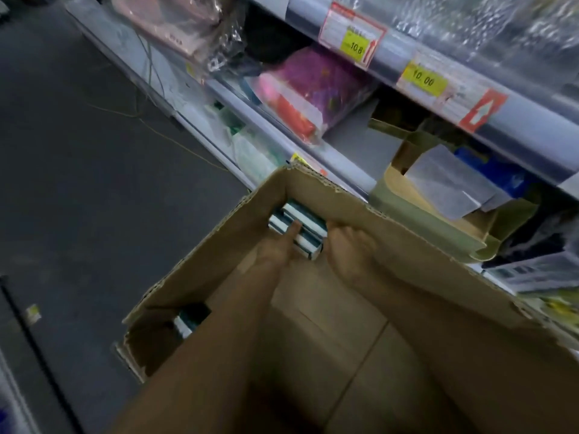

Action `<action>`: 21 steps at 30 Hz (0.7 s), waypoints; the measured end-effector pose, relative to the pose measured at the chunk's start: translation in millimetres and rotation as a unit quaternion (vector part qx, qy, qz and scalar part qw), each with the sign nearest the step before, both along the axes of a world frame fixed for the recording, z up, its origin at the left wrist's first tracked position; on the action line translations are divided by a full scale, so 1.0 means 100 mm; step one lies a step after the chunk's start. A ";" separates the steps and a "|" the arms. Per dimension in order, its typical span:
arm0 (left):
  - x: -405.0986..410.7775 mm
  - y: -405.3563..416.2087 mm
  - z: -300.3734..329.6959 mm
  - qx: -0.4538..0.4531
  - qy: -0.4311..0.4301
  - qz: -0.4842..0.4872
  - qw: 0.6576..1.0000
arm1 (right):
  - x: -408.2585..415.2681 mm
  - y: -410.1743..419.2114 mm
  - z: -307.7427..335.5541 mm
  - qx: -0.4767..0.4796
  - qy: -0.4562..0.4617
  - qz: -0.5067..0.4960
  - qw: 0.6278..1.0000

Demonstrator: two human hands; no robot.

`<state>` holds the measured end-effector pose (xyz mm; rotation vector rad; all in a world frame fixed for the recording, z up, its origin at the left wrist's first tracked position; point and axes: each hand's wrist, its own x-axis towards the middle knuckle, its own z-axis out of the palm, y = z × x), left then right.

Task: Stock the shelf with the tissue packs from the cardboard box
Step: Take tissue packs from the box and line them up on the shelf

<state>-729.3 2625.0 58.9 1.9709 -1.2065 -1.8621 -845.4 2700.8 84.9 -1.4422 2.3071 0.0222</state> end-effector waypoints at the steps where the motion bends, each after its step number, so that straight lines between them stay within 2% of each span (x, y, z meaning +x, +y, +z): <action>1: -0.04 -0.02 -0.02 0.005 0.016 0.010 1.000 | -0.01 -0.02 -0.07 -0.009 -0.006 -0.017 1.000; 5: -0.11 0.01 -0.12 0.007 0.035 0.052 0.998 | -0.03 -0.02 -0.27 -0.052 -0.009 -0.056 0.997; 10: 0.07 0.20 0.07 0.013 0.060 0.075 0.995 | 0.00 0.28 0.02 -0.150 -0.071 -0.042 0.985; 16: 0.35 0.71 0.79 0.037 0.163 0.079 0.983 | 0.20 0.85 0.53 -0.247 -0.214 -0.022 0.945; 19: 0.43 0.96 1.22 0.038 0.205 0.059 0.976 | 0.34 1.12 0.83 -0.261 -0.215 -0.038 0.940; 21: 0.50 1.13 1.49 0.002 0.230 0.034 0.973 | 0.43 1.32 1.09 -0.278 -0.190 -0.030 0.941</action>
